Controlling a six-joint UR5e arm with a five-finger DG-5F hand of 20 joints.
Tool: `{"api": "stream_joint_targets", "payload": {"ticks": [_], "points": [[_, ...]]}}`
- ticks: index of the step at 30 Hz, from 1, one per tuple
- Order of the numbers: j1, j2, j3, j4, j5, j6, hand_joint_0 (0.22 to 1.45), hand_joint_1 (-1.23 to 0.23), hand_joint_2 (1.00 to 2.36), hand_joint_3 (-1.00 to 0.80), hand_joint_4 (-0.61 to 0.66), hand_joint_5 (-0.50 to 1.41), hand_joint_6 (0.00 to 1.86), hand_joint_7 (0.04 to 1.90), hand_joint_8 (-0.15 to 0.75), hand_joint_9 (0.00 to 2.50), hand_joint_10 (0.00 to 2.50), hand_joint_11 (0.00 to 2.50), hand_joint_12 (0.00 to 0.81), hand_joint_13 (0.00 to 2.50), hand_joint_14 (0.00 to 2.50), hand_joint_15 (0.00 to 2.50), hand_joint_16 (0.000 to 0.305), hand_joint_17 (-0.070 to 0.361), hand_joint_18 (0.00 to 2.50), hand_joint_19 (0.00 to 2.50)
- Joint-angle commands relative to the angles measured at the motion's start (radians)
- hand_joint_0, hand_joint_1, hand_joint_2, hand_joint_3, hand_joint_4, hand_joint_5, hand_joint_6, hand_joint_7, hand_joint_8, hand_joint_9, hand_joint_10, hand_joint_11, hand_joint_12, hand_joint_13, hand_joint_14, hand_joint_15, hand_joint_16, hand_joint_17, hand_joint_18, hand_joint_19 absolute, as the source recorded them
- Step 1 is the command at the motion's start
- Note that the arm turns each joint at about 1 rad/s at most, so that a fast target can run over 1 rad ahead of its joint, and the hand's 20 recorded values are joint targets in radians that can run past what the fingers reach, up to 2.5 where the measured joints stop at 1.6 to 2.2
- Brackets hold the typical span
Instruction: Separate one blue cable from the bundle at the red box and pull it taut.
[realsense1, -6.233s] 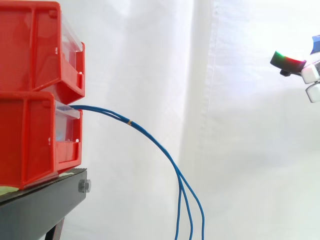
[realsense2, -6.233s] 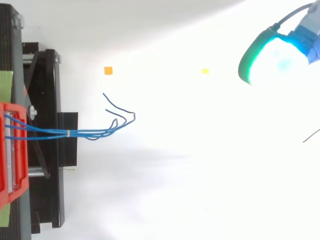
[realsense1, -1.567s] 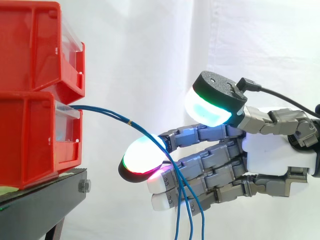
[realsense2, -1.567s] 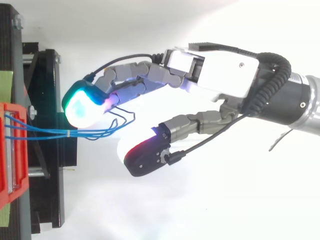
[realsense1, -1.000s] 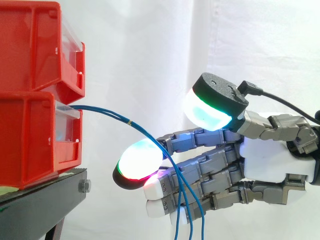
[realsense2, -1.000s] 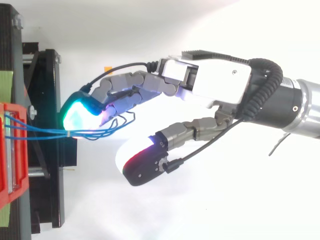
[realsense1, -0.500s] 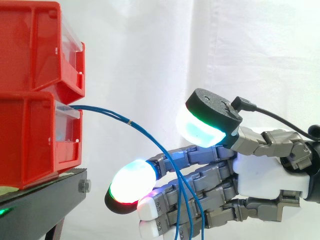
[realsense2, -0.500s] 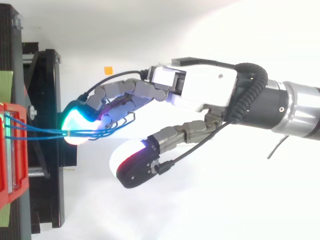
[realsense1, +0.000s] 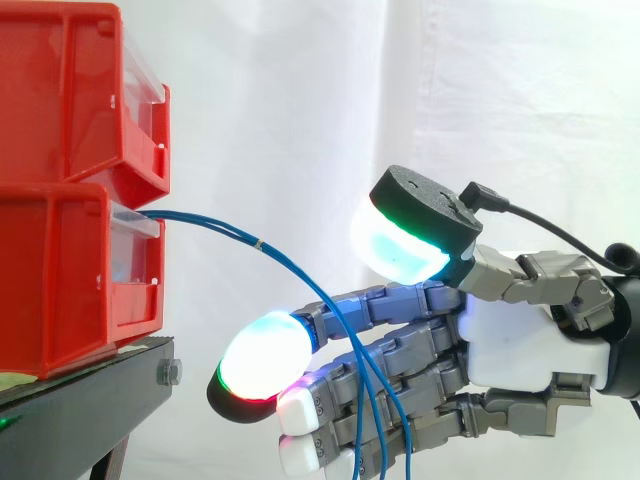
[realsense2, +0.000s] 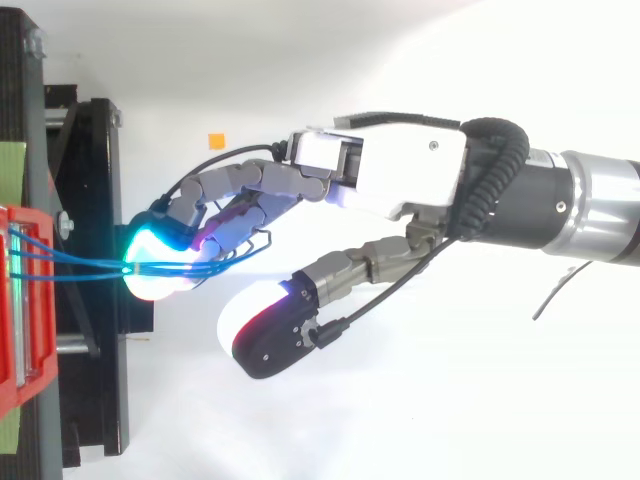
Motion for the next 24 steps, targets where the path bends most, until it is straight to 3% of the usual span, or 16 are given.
{"api": "stream_joint_targets", "payload": {"ticks": [1,5,10,14,21,24], "points": [[-0.014,0.000,0.001,-0.001,-0.031,0.021,0.55,-0.63,1.00,-0.49,0.21,-0.15,0.50,0.84,0.253,0.78,0.01,0.27,0.324,0.67,0.01,0.35,0.038,0.085,0.47,0.53],[-0.029,0.000,0.018,-0.007,-0.060,0.049,0.56,-0.65,1.00,-0.49,0.21,-0.15,0.50,0.86,0.254,0.78,0.01,0.27,0.323,0.68,0.01,0.35,0.038,0.085,0.48,0.53],[-0.045,0.000,0.032,-0.030,-0.075,0.103,0.56,-0.66,1.00,-0.49,0.21,-0.14,0.50,0.88,0.251,0.77,0.01,0.27,0.322,0.68,0.01,0.36,0.038,0.086,0.48,0.53],[-0.055,0.000,0.036,-0.028,-0.087,0.109,0.57,-0.67,1.00,-0.47,0.21,-0.14,0.50,0.91,0.249,0.78,0.01,0.28,0.320,0.68,0.01,0.35,0.038,0.085,0.48,0.54],[-0.052,-0.003,0.043,-0.010,-0.092,0.098,0.57,-0.67,1.00,-0.48,0.20,-0.13,0.50,0.92,0.253,0.78,0.01,0.28,0.319,0.68,0.01,0.37,0.038,0.085,0.49,0.53],[-0.054,-0.040,0.053,0.016,-0.097,0.099,0.57,-0.67,1.00,-0.47,0.21,-0.13,0.50,0.92,0.251,0.78,0.01,0.28,0.320,0.69,0.01,0.36,0.038,0.085,0.49,0.54]]}}
